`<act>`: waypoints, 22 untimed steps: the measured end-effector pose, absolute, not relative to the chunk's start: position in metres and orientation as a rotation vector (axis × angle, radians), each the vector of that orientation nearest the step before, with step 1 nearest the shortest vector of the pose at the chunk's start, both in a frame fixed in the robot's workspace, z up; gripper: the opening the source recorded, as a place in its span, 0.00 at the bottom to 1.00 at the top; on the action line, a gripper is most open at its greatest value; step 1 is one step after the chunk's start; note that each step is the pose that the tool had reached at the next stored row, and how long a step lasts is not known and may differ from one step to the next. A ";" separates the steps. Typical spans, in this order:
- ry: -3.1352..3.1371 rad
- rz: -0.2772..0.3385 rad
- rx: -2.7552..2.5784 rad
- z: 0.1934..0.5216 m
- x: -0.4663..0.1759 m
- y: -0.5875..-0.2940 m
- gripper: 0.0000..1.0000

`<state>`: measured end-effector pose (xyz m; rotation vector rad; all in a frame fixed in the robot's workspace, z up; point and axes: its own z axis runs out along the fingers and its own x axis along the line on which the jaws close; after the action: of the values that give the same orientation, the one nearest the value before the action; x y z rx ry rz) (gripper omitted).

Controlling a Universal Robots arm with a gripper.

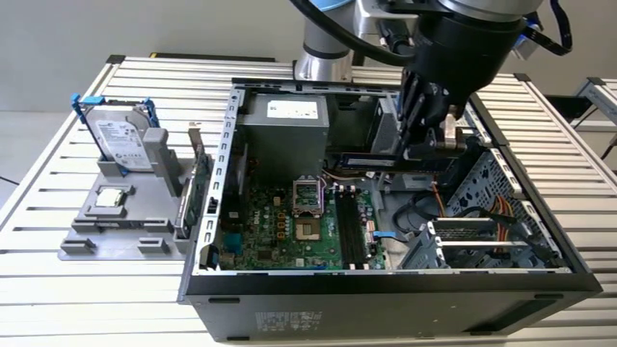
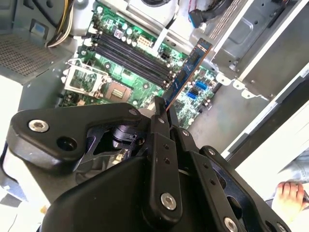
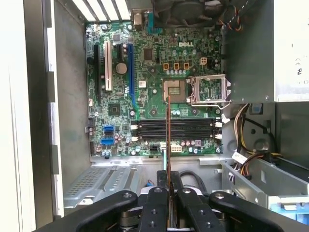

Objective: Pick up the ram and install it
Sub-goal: 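Insert the ram into the slot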

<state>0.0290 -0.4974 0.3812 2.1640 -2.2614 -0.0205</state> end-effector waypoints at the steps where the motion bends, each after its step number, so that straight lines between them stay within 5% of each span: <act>1: -2.261 -0.020 2.164 0.381 0.030 -0.497 0.00; 22: -2.281 -0.021 2.144 0.381 0.036 -0.479 0.00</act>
<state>0.0359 -0.4786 0.3812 2.1438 -2.2807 -0.0207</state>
